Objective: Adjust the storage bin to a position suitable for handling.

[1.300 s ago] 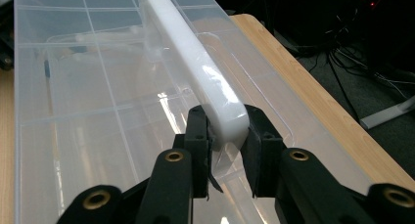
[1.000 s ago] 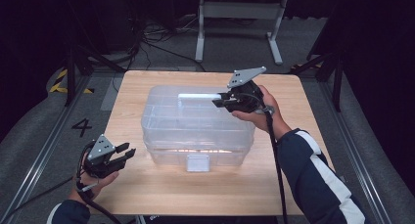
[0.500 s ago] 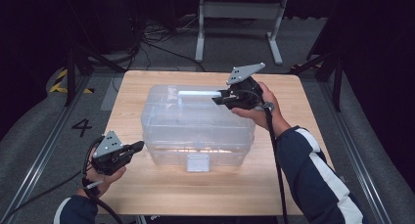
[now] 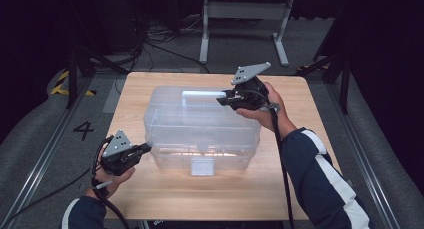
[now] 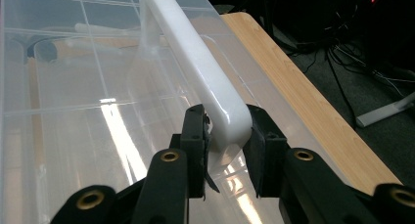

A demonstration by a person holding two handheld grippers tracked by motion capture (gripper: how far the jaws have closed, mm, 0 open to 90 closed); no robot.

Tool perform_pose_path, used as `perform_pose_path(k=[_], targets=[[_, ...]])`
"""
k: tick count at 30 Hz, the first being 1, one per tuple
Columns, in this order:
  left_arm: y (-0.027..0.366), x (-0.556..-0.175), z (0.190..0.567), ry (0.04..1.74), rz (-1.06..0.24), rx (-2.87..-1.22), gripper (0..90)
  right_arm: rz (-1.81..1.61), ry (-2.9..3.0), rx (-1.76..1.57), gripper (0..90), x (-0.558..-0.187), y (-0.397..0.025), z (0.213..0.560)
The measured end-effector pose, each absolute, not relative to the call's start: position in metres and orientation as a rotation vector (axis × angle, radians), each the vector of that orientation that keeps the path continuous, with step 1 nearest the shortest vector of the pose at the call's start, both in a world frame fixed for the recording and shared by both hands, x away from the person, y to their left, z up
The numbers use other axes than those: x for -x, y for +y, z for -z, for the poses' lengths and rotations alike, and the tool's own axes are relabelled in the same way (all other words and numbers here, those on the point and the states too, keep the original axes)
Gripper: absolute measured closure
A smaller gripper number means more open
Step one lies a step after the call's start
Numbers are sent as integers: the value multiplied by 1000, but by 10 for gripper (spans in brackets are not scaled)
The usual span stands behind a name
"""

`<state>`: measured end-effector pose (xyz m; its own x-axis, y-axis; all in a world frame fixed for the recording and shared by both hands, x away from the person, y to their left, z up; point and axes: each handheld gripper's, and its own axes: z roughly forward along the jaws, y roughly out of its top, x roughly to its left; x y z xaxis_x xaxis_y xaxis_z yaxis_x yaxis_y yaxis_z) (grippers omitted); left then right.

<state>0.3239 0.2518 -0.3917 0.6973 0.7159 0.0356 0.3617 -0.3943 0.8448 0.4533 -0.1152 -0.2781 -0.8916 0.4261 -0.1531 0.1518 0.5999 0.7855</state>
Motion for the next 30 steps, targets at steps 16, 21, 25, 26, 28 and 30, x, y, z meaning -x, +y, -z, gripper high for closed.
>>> perform_pose_path(k=[16,21,25,26,28,30], targets=[[251,-325,389,829,-525,-2004,900,-1149,2338,-534,510,-434,-139,267],[251,-326,388,829,-527,-2002,900,-1109,2298,-573,448,-427,-167,270],[251,-326,388,825,-533,-2007,900,-1095,2267,-622,425,-419,-193,278],[251,-326,388,824,-531,-2007,900,-1095,2267,-622,425,-419,-193,278],[251,-326,387,819,-532,-2007,900,-1108,2249,-640,417,-413,-204,282],[251,-326,386,818,-535,-2009,900,-1114,2224,-663,413,-407,-215,286]])
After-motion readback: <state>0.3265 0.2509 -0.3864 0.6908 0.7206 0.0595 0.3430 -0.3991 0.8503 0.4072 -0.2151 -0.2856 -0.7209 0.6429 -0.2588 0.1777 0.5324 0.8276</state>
